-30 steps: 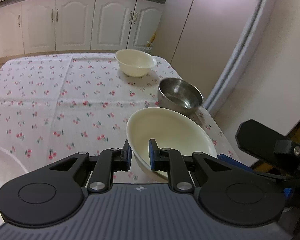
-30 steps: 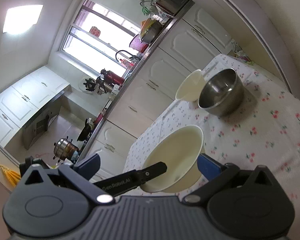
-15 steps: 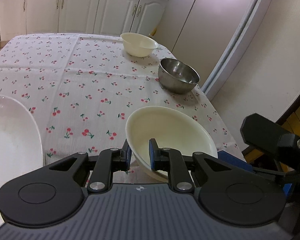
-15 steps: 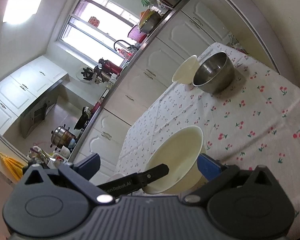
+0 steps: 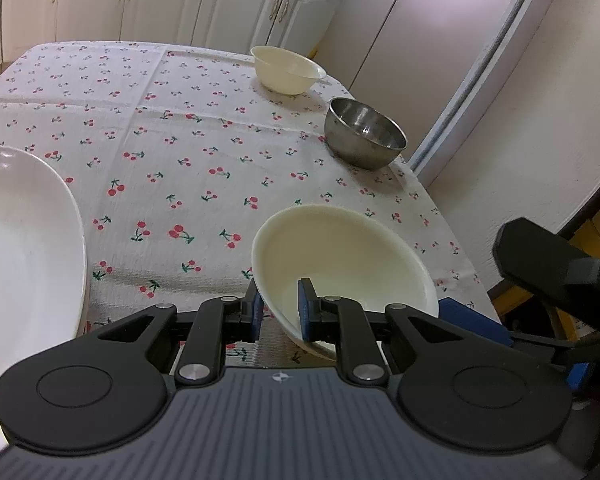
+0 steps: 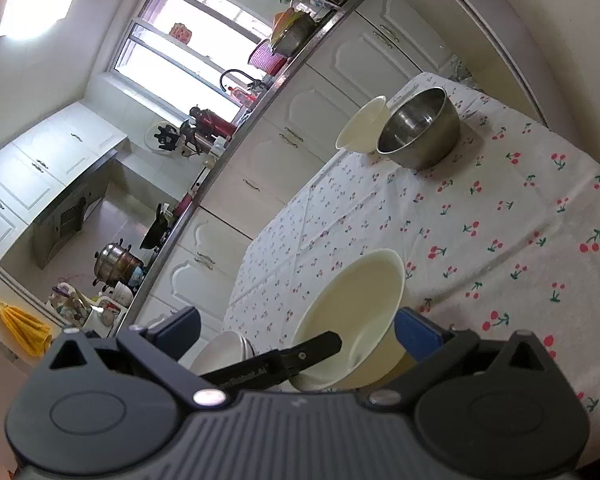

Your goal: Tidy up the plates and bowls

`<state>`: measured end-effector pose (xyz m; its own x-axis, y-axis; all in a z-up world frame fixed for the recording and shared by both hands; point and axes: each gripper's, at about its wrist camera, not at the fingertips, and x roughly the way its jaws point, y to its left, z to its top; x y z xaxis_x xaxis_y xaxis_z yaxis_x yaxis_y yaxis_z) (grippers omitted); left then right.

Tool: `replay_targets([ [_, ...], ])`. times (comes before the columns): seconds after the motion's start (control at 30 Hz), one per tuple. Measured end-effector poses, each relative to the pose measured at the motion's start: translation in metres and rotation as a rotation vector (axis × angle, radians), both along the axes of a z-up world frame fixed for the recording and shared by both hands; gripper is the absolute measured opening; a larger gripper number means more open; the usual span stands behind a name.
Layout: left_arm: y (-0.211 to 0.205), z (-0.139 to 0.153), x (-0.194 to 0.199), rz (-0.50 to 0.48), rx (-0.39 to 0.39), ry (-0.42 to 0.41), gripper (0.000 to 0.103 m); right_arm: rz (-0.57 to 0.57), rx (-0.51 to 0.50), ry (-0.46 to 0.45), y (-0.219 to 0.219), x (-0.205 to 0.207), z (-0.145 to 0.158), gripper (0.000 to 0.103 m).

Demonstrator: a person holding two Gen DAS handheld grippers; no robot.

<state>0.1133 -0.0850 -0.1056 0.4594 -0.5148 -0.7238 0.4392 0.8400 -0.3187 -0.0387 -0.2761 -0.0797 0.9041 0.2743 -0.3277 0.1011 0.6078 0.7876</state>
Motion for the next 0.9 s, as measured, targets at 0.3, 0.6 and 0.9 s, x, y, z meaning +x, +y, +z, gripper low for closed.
replay_targets([
  [0.3,0.003,-0.011,0.009,0.013,-0.006,0.017,0.023,-0.023,0.025,0.018,-0.008,-0.001,-0.006,0.103],
  [0.6,0.015,0.006,0.005,0.008,-0.02,-0.05,0.062,-0.084,0.033,0.001,-0.025,-0.006,-0.001,0.103],
  [0.9,0.019,0.039,0.014,-0.009,-0.031,-0.126,0.099,-0.204,-0.011,-0.011,-0.058,-0.002,0.01,0.103],
])
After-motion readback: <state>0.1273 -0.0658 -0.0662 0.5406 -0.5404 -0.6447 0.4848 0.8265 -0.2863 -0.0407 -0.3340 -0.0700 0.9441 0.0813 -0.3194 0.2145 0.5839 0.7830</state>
